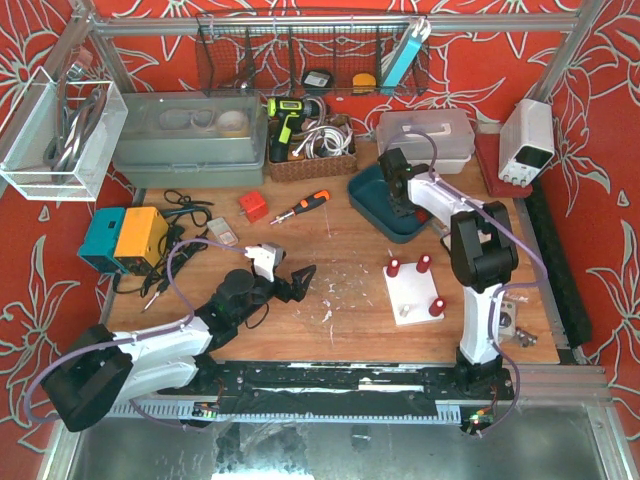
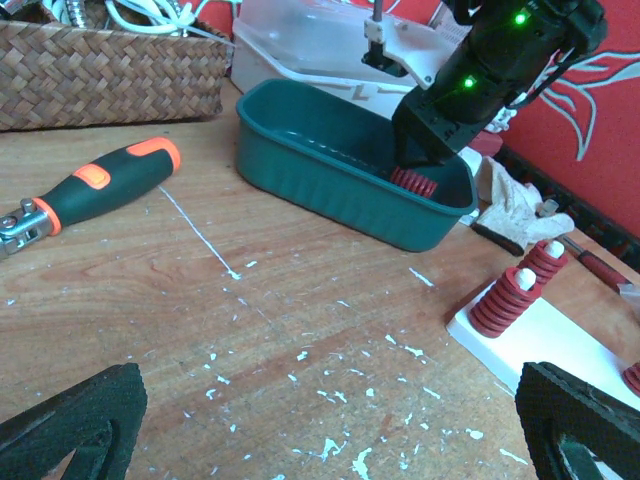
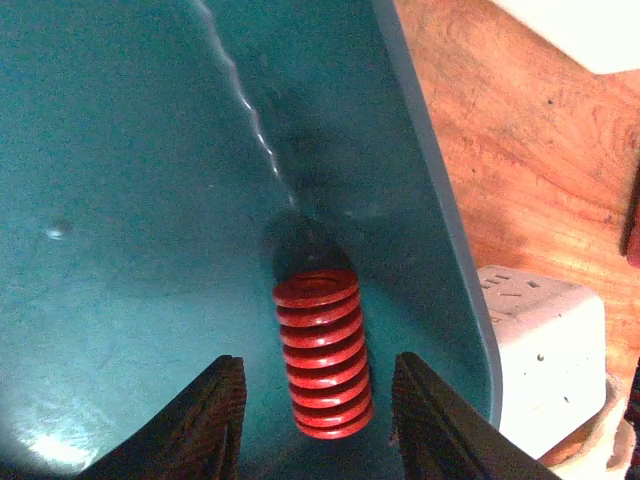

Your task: Install the large spring

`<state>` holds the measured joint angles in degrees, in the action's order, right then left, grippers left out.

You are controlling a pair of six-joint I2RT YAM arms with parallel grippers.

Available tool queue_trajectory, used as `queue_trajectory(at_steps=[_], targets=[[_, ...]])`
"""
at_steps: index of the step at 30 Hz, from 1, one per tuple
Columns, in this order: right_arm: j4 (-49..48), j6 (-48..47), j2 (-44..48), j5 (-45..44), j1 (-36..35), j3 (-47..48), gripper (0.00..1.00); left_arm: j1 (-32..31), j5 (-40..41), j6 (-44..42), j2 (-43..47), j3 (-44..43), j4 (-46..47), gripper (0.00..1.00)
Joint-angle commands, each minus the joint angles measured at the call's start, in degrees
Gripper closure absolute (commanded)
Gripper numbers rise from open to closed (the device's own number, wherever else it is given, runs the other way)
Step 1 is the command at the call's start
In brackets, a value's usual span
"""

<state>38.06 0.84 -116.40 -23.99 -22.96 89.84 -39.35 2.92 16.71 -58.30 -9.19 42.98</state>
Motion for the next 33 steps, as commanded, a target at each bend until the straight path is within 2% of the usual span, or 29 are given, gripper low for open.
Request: queue_trajectory(at_steps=[1,19,27,33], targets=[[5.61,-0.76,-2.83,-3.07,0.66,3.17,0.55,0.24,0.78,-0.45,0.71,0.48,1.82,0.00],[8.41,0.32,-8.83,0.73,2.95,6.17,0.48,0.24,1.13,-0.89,0.77,0.18,1.37,0.00],[8.43,0.48,-11.54,5.46,3.08,8.50,0.49,0.24,2.01,-1.41,0.75,0.46,1.43,0.00],[9.22,-0.04,-13.31,6.55,3.10,10.46,0.58,0.24,1.48,-1.53,0.03,-0.27,0.73,0.00]])
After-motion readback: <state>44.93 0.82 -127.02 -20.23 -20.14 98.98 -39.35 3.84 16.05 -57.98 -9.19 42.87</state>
